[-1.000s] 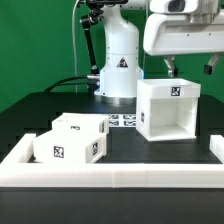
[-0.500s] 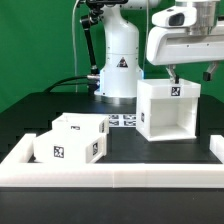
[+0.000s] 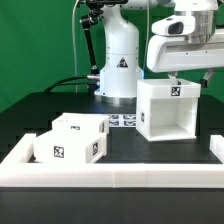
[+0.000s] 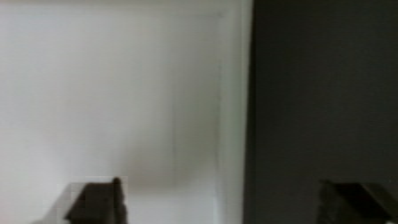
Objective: Assemble drawer
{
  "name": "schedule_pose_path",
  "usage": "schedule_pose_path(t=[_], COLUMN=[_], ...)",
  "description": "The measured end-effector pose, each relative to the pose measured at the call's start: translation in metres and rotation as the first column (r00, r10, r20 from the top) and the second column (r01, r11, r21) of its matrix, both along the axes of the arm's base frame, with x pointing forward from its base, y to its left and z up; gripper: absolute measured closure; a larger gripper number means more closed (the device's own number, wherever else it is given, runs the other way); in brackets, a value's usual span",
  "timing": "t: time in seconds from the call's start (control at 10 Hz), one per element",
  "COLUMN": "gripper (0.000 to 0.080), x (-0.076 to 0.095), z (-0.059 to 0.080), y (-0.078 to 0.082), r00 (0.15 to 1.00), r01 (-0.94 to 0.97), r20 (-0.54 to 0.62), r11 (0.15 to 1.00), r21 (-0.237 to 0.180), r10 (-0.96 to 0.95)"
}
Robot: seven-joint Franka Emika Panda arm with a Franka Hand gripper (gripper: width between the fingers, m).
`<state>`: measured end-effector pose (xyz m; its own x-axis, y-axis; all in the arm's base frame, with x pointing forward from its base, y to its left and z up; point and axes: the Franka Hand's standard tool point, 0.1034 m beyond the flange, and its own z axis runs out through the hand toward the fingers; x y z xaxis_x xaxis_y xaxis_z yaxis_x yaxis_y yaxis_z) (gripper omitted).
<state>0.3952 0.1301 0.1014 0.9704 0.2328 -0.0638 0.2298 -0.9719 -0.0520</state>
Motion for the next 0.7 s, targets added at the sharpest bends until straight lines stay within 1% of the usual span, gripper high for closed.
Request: schedule_pose_path(t=[0.1,0.3,0.4,0.5,0.7], gripper=[0.0427,0.0699,0.0699,0.0763,0.0763], x=[0.0016,0.0023,0.0023,0.0025,0.0025], z=[0.0003,0.0005,0.0004,0.0005,0.0005], y=[-0.0026,-0.0035,-0.0034,-0.0033,-0.0033], r00=[1.000,1.000,1.000,1.000,1.000], r01=[0.004,0.006,0.006,0.006,0.006], r20=[0.001,0.001,0.001,0.002,0.002], r11=[1.000,1.000,1.000,1.000,1.000], r21=[0.000,0.000,0.000,0.000,0.000], r10=[-0.004,-0.006,-0.006,-0.006,-0.006])
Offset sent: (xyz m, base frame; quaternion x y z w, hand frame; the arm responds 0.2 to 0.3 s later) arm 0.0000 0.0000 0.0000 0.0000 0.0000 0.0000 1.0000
